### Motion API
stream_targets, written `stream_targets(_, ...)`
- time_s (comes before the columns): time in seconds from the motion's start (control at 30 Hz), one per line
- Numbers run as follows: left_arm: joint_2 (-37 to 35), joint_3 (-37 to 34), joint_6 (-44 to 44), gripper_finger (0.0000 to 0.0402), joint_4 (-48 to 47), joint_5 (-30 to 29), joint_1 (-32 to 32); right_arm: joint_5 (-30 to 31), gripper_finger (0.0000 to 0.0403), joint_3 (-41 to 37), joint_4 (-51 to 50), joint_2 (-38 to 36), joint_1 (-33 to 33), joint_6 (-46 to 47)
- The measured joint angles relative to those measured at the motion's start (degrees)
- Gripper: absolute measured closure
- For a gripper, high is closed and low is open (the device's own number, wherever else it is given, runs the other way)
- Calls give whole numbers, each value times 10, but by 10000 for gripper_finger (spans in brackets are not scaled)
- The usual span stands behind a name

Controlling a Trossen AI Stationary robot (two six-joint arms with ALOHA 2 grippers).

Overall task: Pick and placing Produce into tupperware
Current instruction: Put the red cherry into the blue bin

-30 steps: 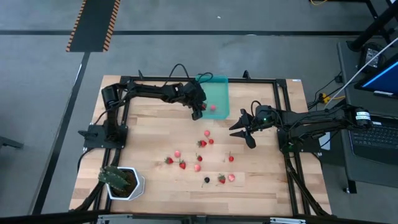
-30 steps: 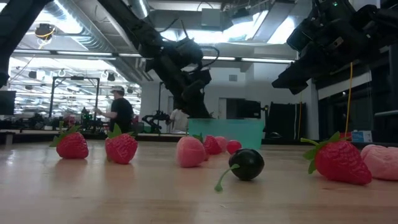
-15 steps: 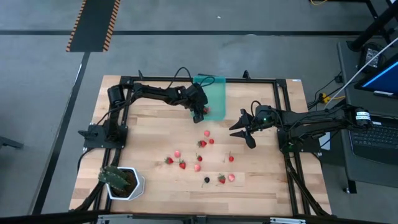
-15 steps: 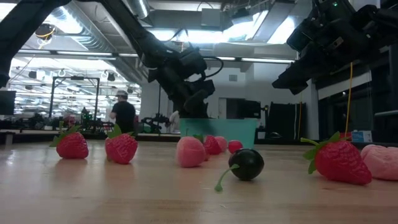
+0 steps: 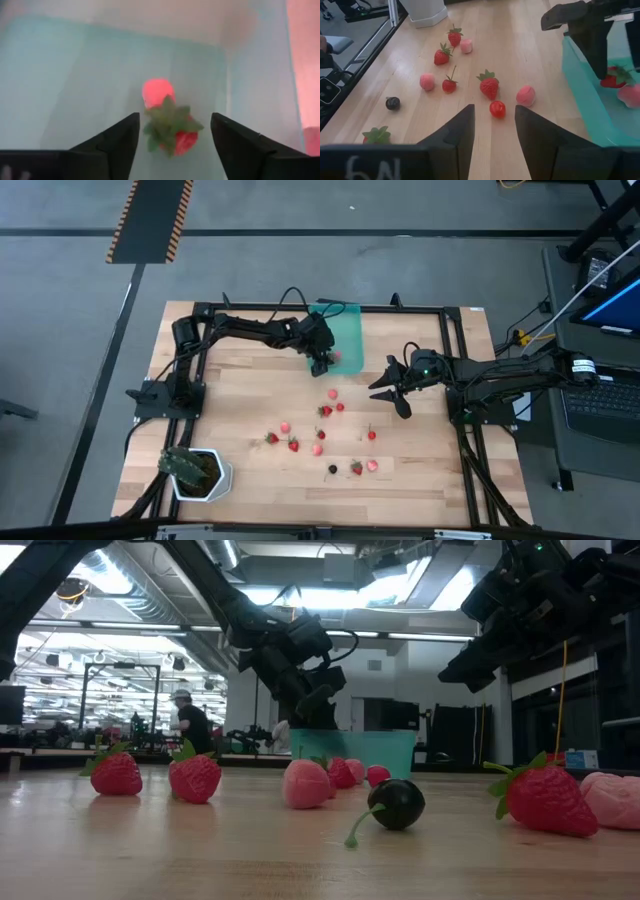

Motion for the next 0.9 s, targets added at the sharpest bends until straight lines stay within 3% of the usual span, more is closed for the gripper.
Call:
stream_targets(0.13,-11,24,0,150,-14,4,-1,0,260,0,-2,0,0,0)
stream_targets(0.5,-11,151,22,153,-237,6,-8,0,260,0,-6,0,0,-1)
stream_targets(0.9,-58,154,40,156,-238,26,-44,0,260,0,-14,0,0,1)
